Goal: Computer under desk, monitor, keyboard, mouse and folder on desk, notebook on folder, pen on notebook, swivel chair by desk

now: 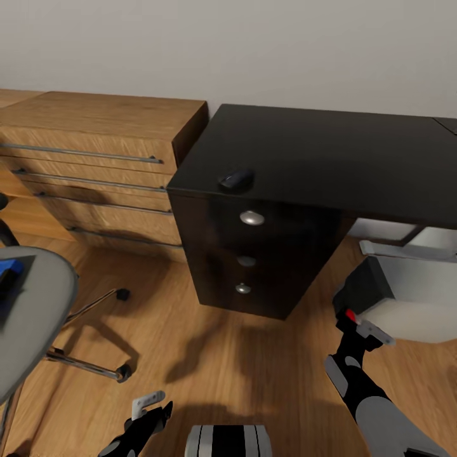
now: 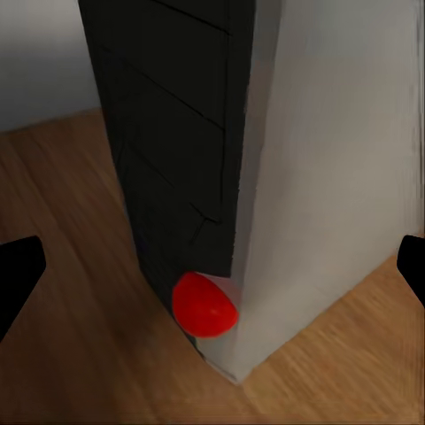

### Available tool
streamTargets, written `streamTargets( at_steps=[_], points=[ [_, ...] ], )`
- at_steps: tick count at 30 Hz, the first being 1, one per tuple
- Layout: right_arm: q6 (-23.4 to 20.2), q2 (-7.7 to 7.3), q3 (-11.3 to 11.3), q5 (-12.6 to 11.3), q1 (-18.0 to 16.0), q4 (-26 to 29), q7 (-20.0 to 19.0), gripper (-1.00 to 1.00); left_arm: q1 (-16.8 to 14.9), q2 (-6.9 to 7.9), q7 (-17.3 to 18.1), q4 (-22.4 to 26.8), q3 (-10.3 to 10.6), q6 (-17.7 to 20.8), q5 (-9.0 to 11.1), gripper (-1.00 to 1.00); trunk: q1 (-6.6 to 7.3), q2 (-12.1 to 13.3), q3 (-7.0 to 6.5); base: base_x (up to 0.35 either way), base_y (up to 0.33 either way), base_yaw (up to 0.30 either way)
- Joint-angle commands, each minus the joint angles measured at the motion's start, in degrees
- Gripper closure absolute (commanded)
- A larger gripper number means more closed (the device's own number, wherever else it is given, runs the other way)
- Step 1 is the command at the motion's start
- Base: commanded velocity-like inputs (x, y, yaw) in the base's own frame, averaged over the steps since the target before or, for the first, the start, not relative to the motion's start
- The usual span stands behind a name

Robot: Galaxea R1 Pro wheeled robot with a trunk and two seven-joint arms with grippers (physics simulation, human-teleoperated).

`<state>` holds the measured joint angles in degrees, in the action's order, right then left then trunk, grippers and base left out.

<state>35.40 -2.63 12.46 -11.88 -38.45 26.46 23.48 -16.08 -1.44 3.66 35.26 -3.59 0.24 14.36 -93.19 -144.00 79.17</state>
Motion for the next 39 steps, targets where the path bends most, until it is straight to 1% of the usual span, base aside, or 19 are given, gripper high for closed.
streamTargets(
  at_steps=[1,13,23,29,33,39],
  points=[
    [0.29,-0.01,-0.07,-0.36,-0.03,-0.06,-0.12,-1.00,-0.01,-0.05,0.38,-0.02,-0.27,0.03,0.52,-1.00,0.03,-0.01,0.03,-0.117,0.000,0.000],
    [0.29,0.00,-0.07,-0.10,-0.01,-0.28,-0.21,-1.00,-0.01,-0.05,0.38,-0.02,-0.27,0.01,0.50,-1.00,0.03,-0.01,0.03,-0.036,0.000,0.000],
    [0.30,0.00,-0.12,0.05,0.01,-0.84,-0.42,-1.00,-0.02,-0.05,0.34,-0.02,-0.27,0.00,0.49,-1.00,0.28,0.12,-2.18,-0.002,0.000,0.000],
    [0.38,-0.02,-0.23,0.42,-0.01,-3.24,-0.82,-1.00,-0.02,-0.05,0.25,-0.04,-0.27,0.02,0.49,-1.00,0.44,0.20,-3.51,0.000,0.000,0.000],
    [0.43,-0.06,-0.29,1.24,-0.03,-5.61,-0.91,-1.00,-0.01,-0.05,0.12,-0.55,-0.30,0.02,0.49,-1.00,0.54,0.25,-4.40,0.000,0.000,0.000],
    [0.45,0.05,-0.34,3.31,-0.03,-8.47,-0.97,-1.00,-0.01,-0.12,0.05,-1.97,-0.27,-0.08,0.49,-1.00,0.70,0.33,-5.73,0.000,0.000,0.000]
  ],
)
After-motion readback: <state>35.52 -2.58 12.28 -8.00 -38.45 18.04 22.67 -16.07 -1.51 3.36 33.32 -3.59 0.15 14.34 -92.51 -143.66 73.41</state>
